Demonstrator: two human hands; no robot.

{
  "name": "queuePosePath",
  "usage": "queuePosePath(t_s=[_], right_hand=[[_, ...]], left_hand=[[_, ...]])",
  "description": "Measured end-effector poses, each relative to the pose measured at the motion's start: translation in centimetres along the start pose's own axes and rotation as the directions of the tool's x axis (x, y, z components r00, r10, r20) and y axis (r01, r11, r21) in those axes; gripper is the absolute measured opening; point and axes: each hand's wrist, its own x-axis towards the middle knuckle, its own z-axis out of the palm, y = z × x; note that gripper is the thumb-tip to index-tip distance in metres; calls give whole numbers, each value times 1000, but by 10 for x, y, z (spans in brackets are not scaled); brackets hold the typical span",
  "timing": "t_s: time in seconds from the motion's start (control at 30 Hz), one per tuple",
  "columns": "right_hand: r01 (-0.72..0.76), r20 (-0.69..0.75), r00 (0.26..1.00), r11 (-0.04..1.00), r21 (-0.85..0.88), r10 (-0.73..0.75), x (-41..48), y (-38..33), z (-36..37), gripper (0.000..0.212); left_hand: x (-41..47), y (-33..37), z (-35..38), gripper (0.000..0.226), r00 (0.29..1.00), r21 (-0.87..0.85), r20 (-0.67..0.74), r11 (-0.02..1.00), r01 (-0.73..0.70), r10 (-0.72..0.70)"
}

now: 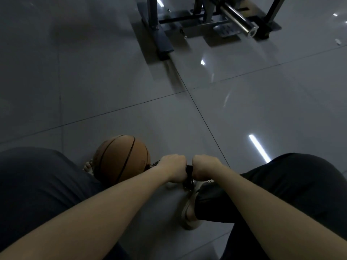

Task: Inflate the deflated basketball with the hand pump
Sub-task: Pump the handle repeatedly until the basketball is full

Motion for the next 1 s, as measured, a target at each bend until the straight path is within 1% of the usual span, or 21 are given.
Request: queuePosePath(t_s=[0.1,0.17,0.23,0.3,0.37,0.43,0.5,0.57,0.63,0.7,0.8,0.93,1.0], right_hand=[[1,18,1000,1000,-18,-1,-8,-1,5,20],[-4,87,996,1000,-30,7,-16,-4,5,20],[-22,138,990,1000,-17,24,-29,-6,-9,22],[-33,136,990,998,55,26,-44,-5,-43,24],[-25,93,996,992,120,13,-61,-3,-88,19],[-2,30,1000,984,176,-3,-76,-3,-125,15],[21,-7,1000,979,202,-20,-78,-7,-142,20],[12,15,1000,982,190,-15,-70,-14,-135,18],[-22,63,998,989,146,12,-58,-18,-115,11],[-48,107,994,993,110,36,-43,-17,-94,15],[-55,134,990,995,88,43,-27,-11,-70,19],[-33,111,994,995,98,22,-9,-6,-38,20],[-23,95,995,997,75,16,-3,-5,-22,19]], left_hand=[[-7,4,2,10,999,6,33,1000,-23,23],[-11,8,-1,12,995,43,86,998,-49,45],[-16,12,-18,16,993,76,102,995,-63,55],[-23,15,-48,18,996,48,63,997,-58,55],[-34,16,-88,19,998,-52,-8,997,-64,64],[-47,15,-123,14,995,-139,-79,987,-76,65],[-51,10,-139,8,991,-183,-122,981,-72,50],[-48,5,-132,10,993,-162,-117,986,-38,19],[-37,3,-109,17,995,-106,-98,994,-7,-3],[-23,3,-85,20,996,-75,-94,997,-2,-5],[-8,2,-58,24,994,-39,-108,999,-17,13],[2,-2,-28,25,997,-18,-71,1000,-2,0],[3,-4,-13,23,999,-13,-41,1000,4,-4]])
